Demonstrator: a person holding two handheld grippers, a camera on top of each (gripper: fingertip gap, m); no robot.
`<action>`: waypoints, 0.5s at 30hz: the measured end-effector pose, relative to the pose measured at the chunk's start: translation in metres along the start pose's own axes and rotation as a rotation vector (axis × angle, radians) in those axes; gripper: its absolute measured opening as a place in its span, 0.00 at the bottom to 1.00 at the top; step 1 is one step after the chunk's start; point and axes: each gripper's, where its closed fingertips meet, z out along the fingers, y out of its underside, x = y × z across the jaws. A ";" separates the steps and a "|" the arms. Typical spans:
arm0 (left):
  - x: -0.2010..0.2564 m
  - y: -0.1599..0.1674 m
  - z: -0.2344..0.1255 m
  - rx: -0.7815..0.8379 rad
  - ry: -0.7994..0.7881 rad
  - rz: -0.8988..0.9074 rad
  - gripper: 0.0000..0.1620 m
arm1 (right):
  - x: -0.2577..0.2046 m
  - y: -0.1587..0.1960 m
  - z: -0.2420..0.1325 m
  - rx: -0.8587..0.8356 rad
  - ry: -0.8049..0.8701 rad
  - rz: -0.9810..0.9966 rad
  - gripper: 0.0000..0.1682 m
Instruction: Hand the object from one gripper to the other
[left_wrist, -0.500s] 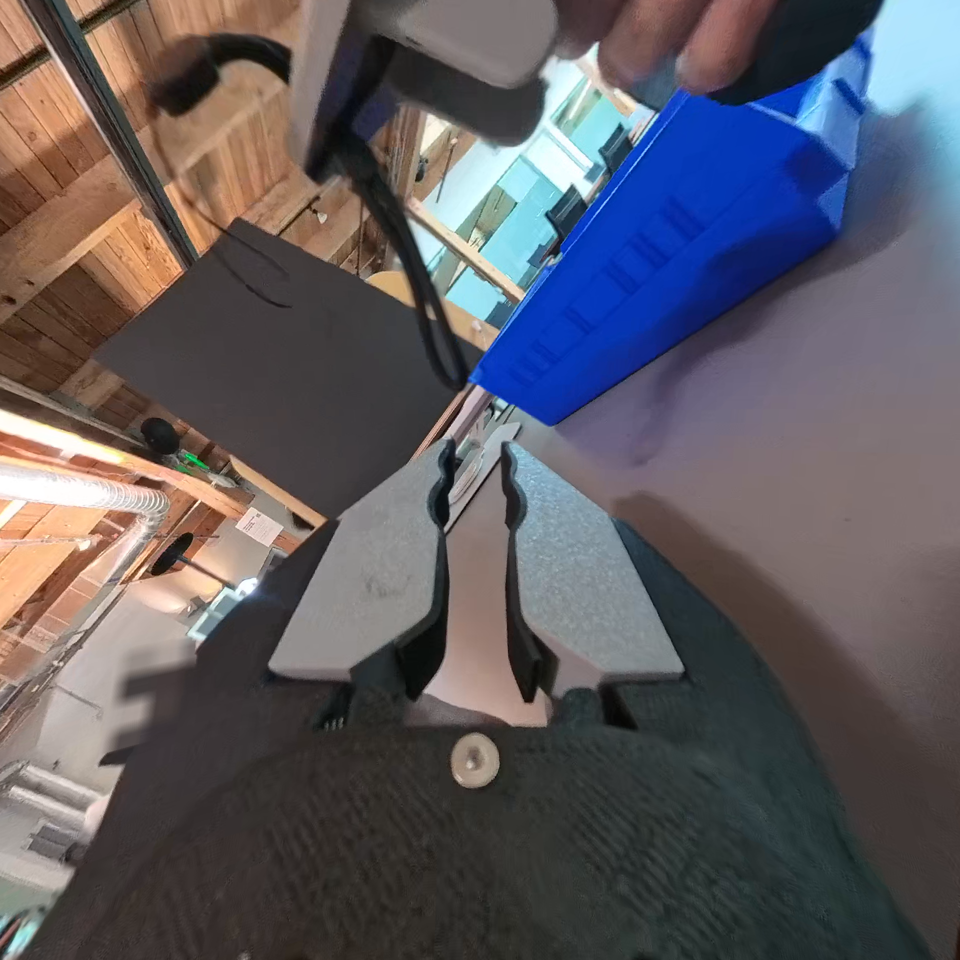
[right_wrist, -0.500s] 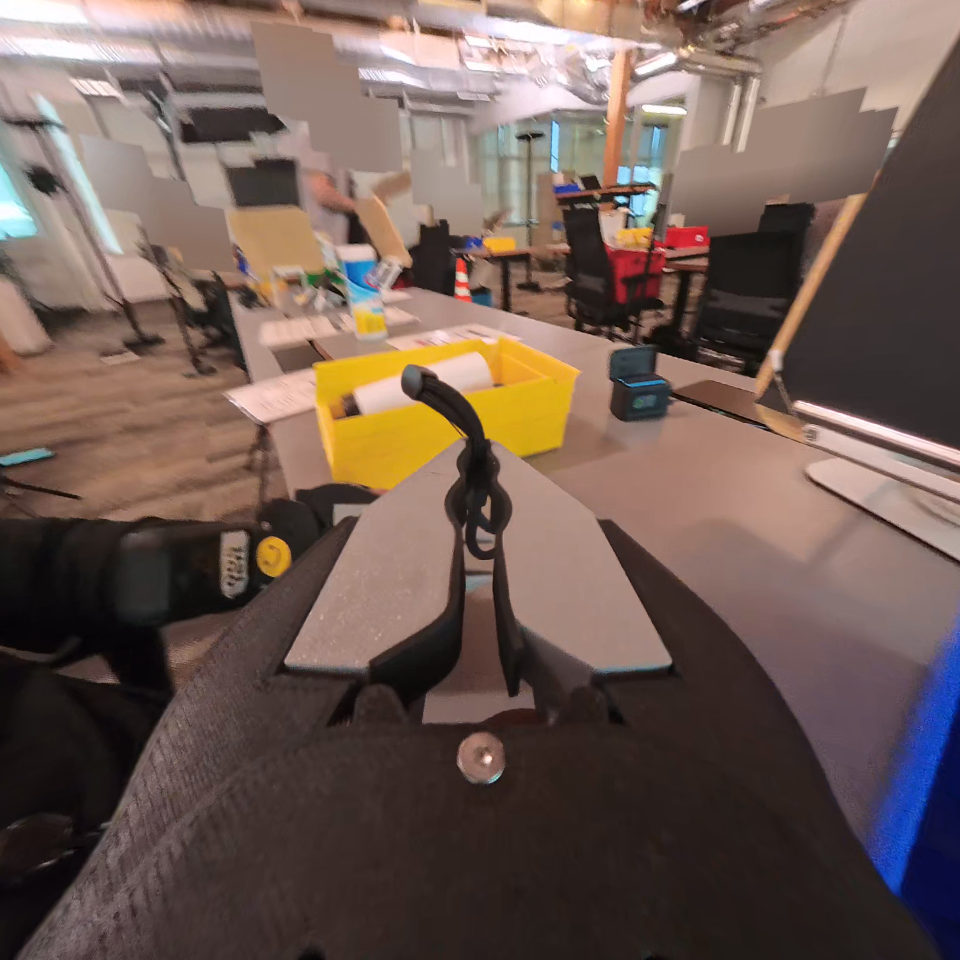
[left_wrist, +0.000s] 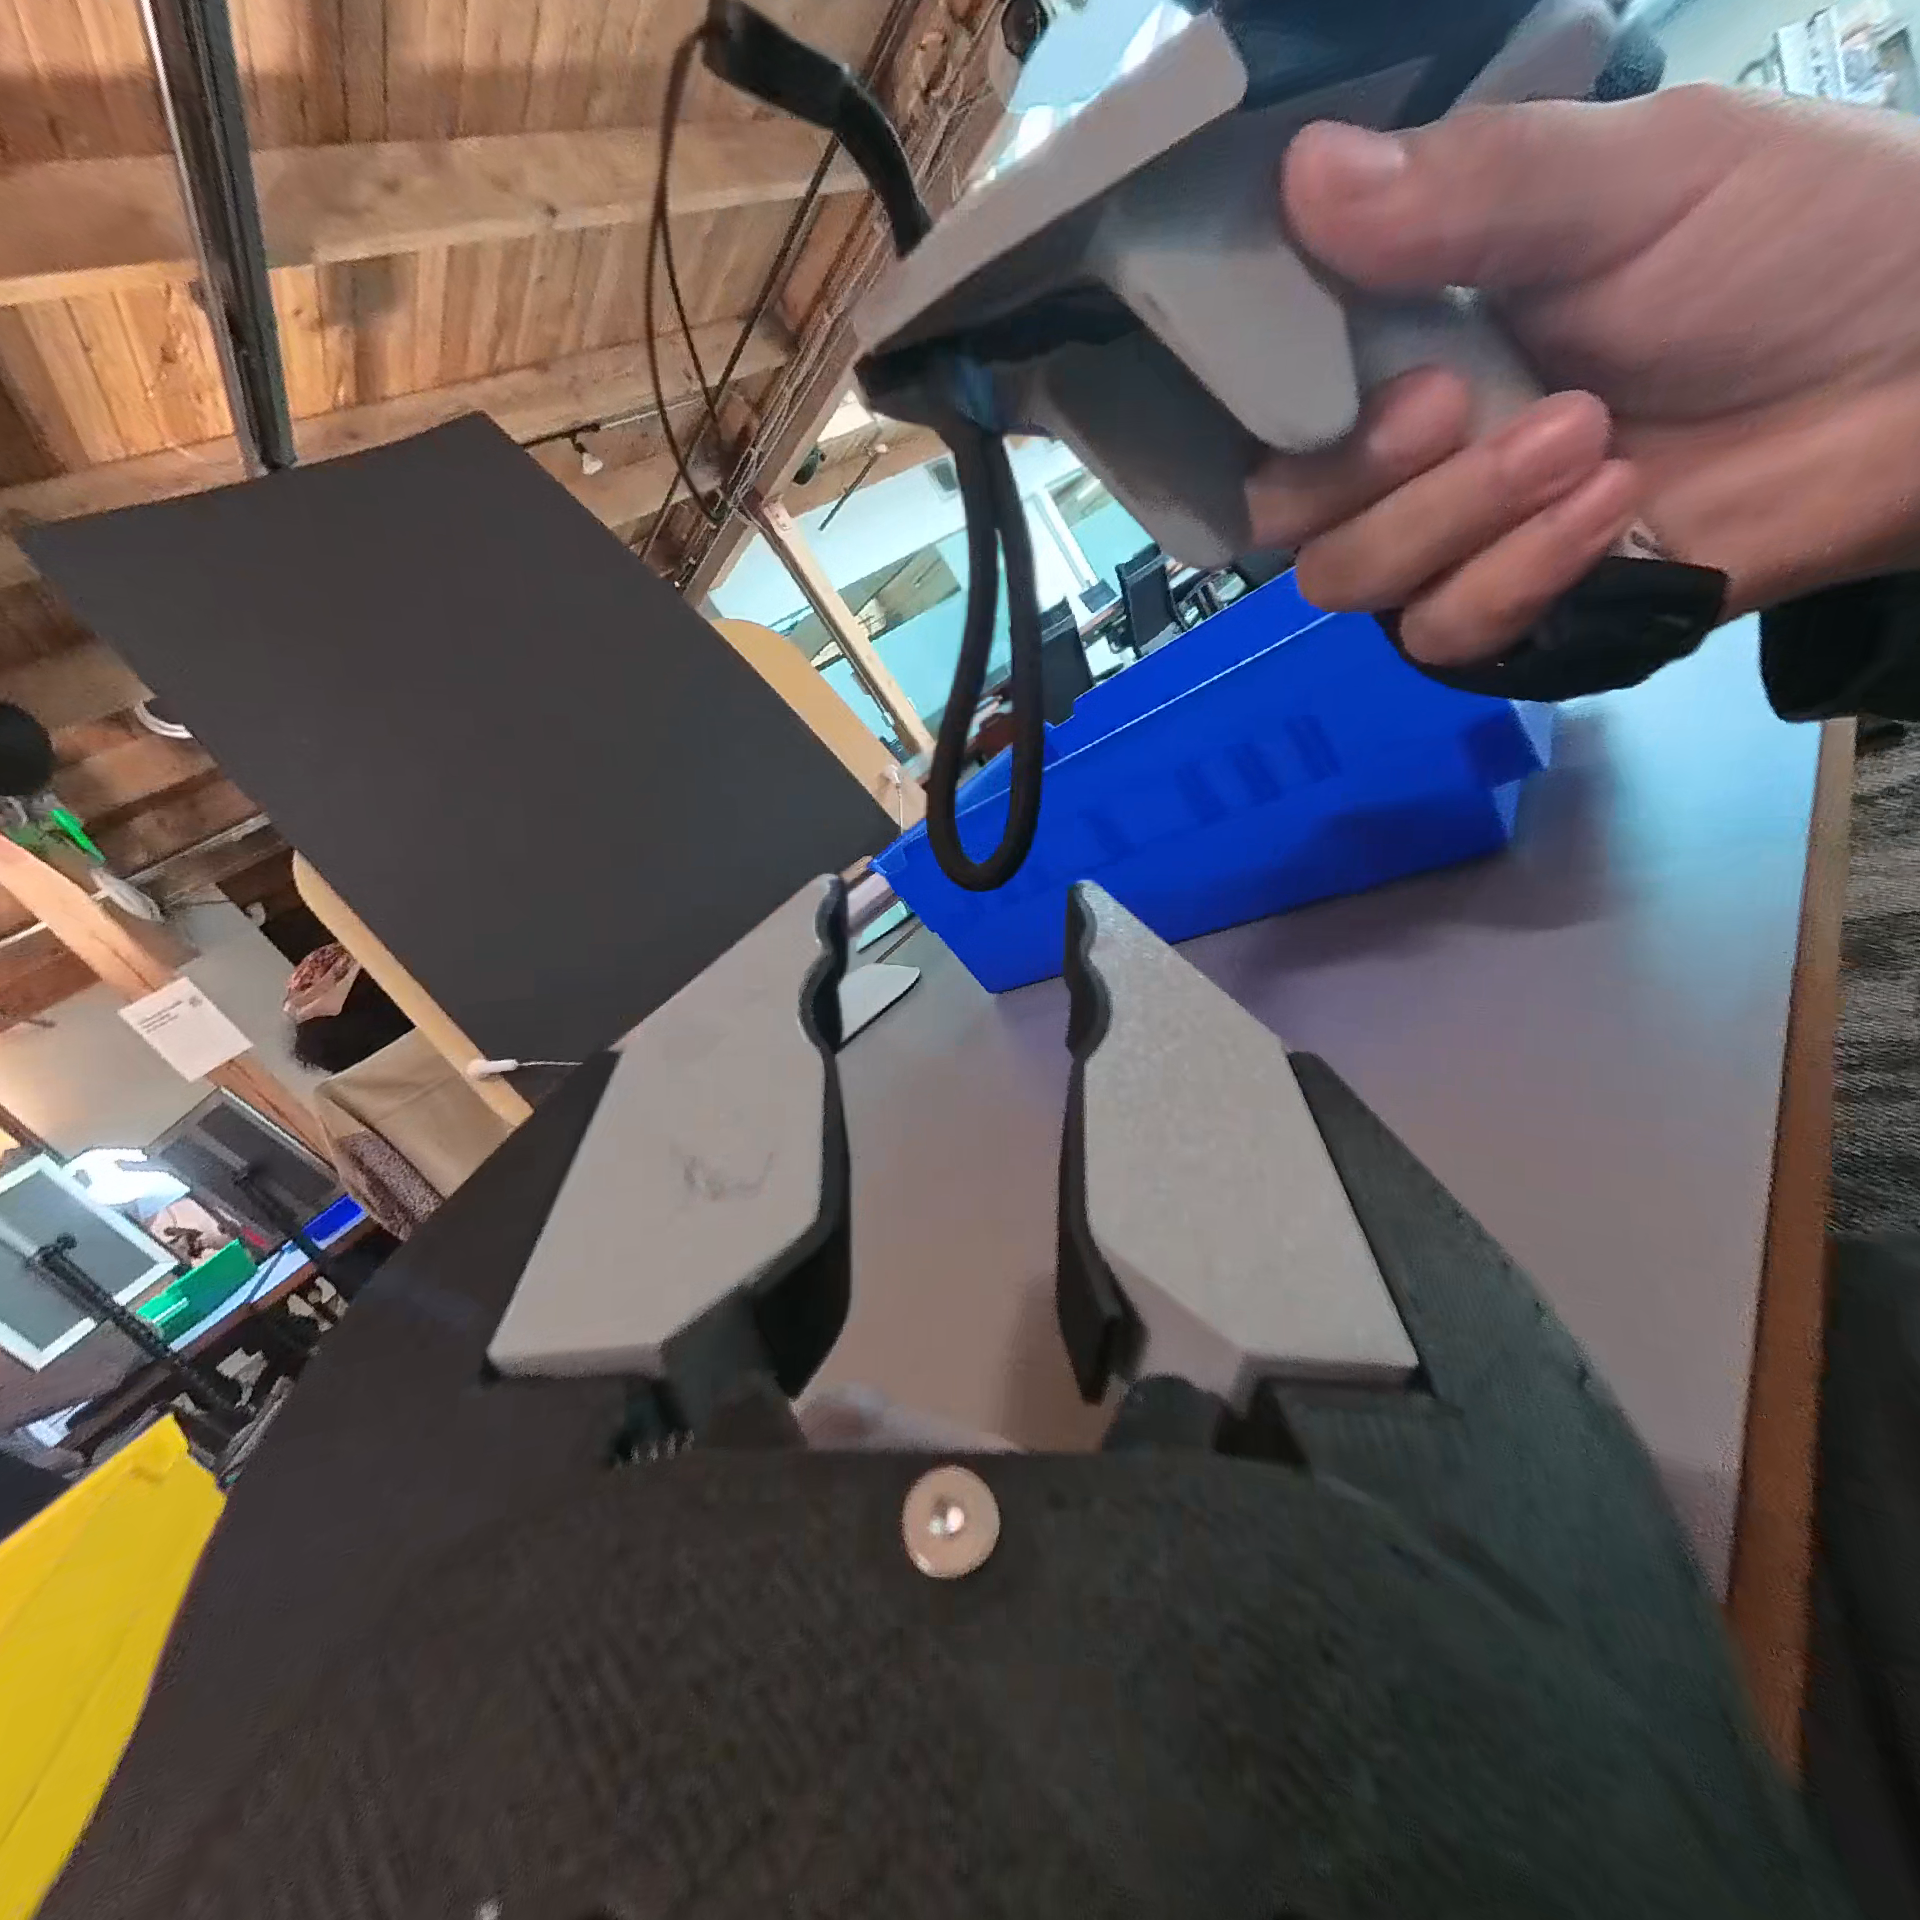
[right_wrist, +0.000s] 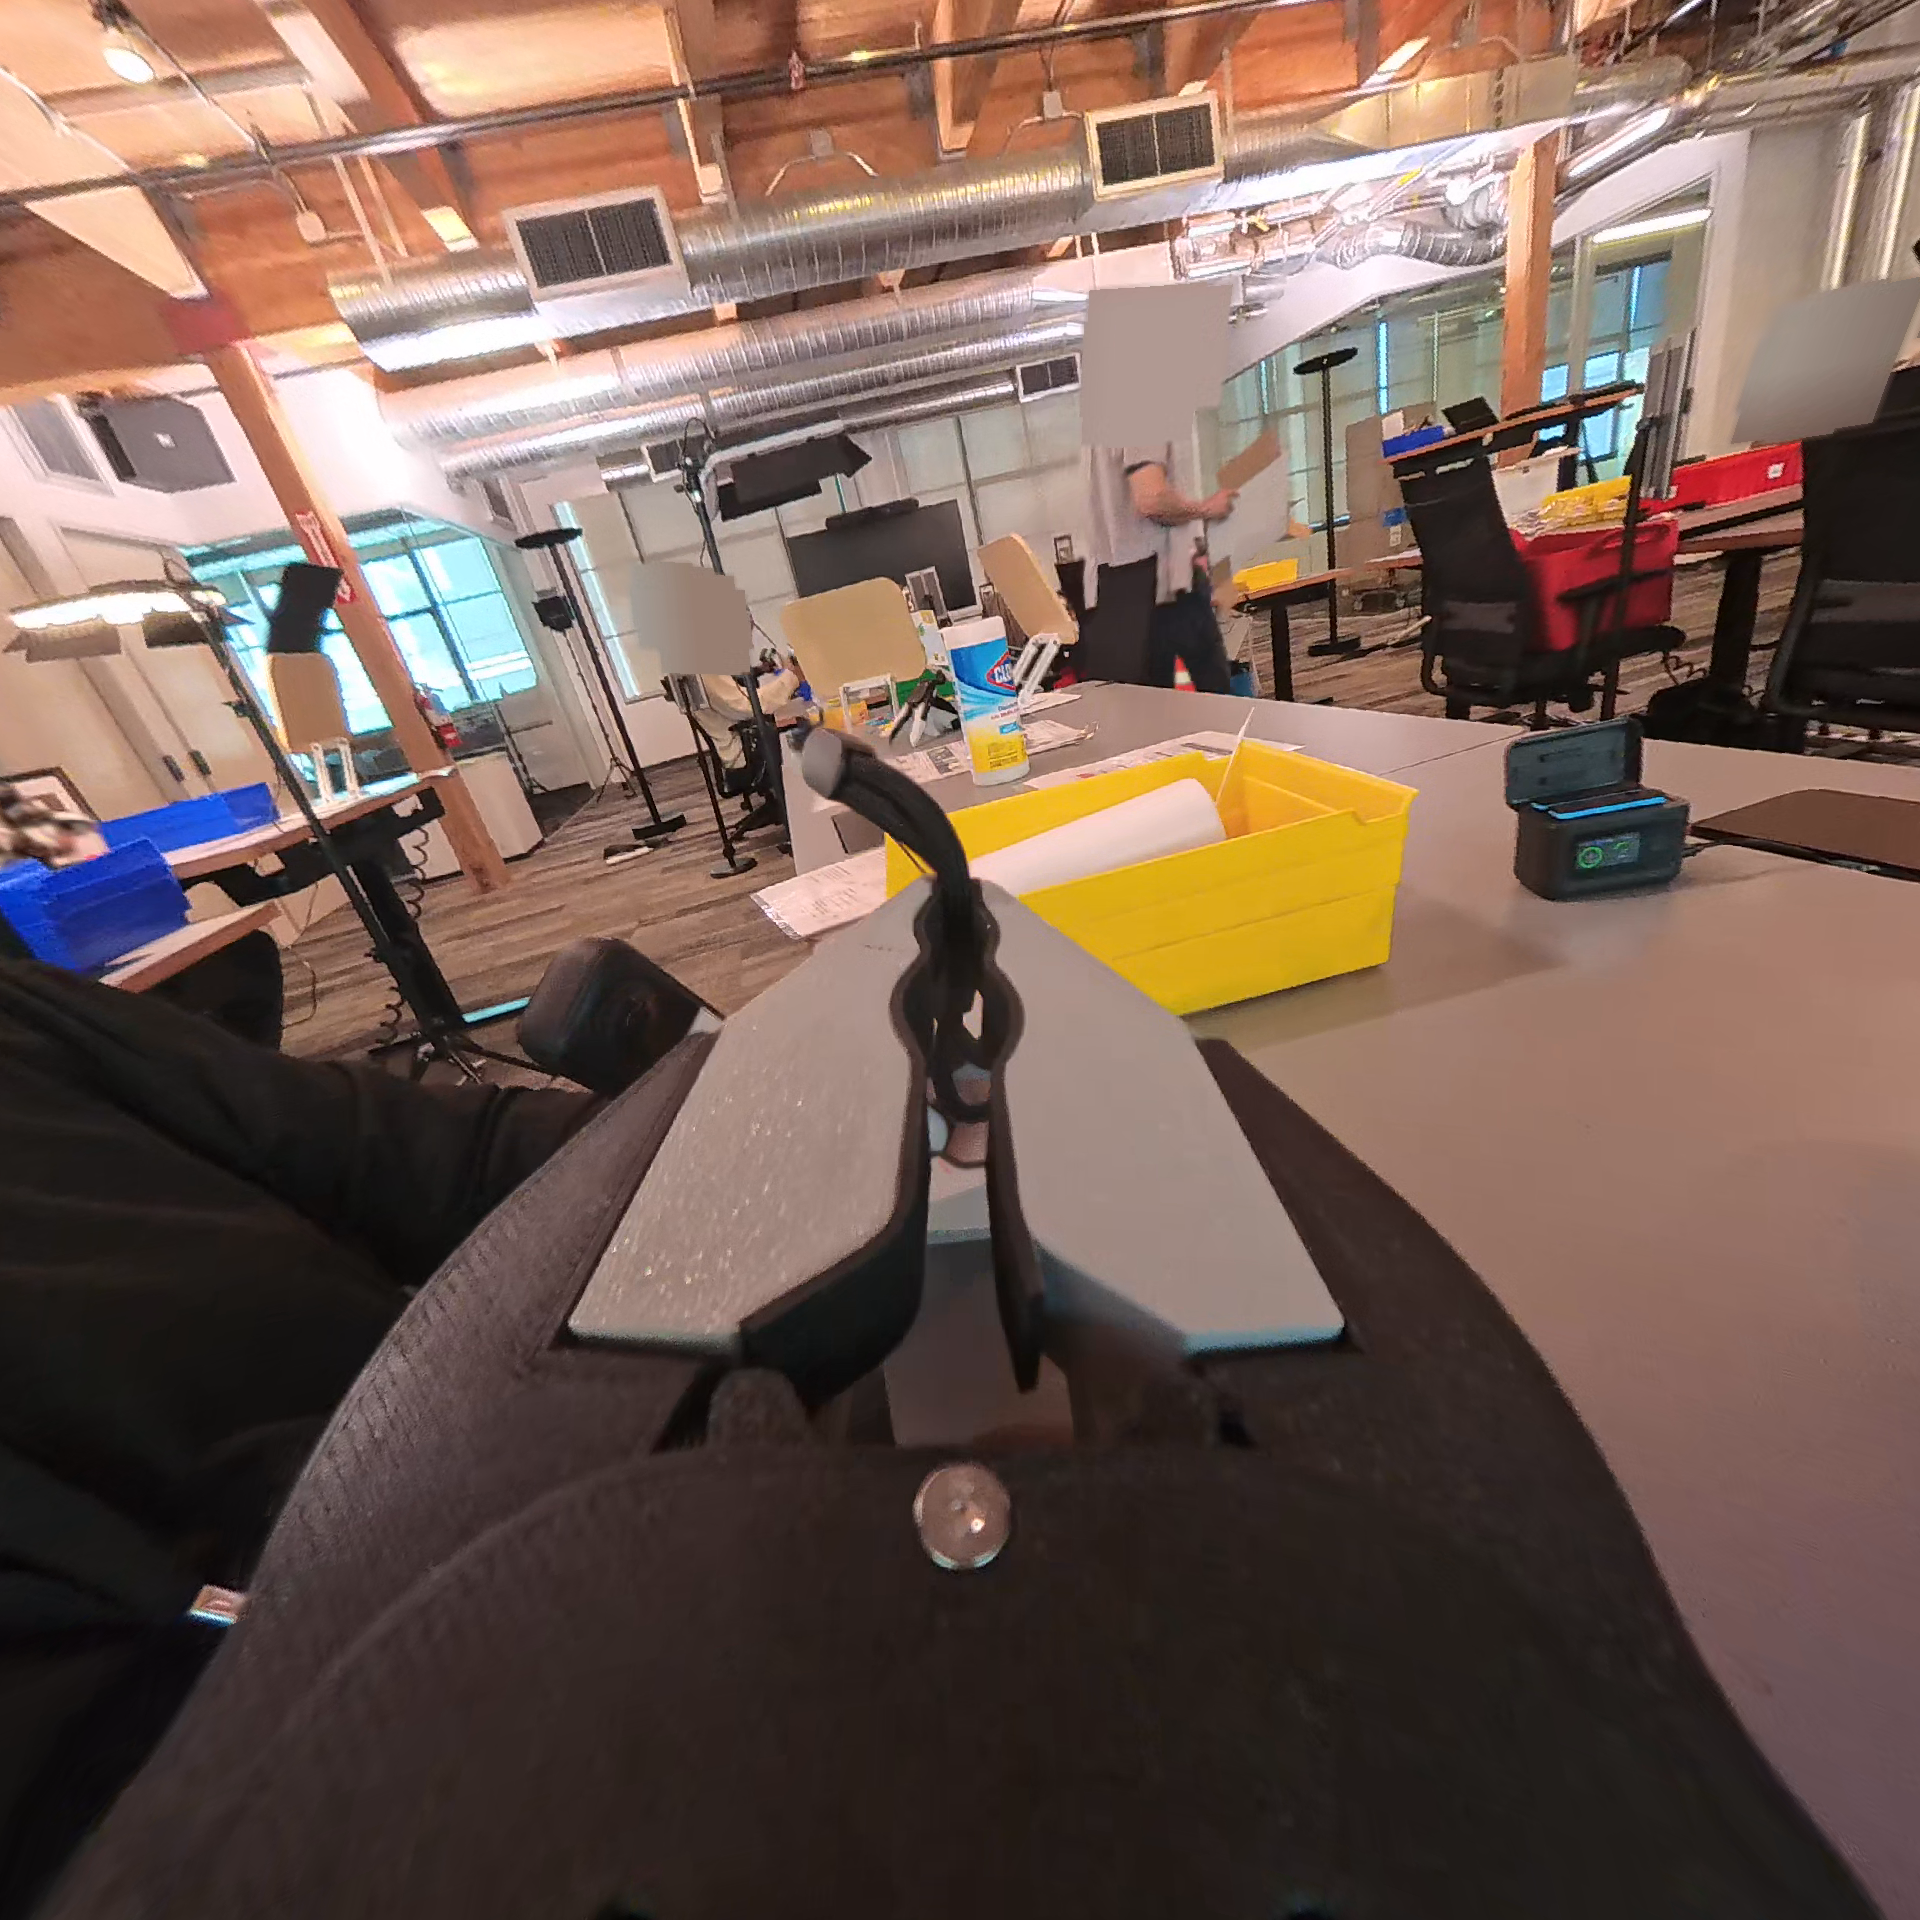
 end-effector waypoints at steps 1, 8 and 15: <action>0.000 0.000 0.000 0.000 -0.001 0.000 0.25 | 0.002 0.002 0.000 -0.010 0.013 -0.011 0.00; 0.012 -0.002 0.000 0.019 0.033 0.077 0.18 | 0.008 0.024 0.010 -0.106 0.054 -0.056 0.00; 0.000 0.011 0.002 -0.062 0.020 0.039 0.00 | 0.026 0.043 0.010 -0.208 0.121 -0.078 0.00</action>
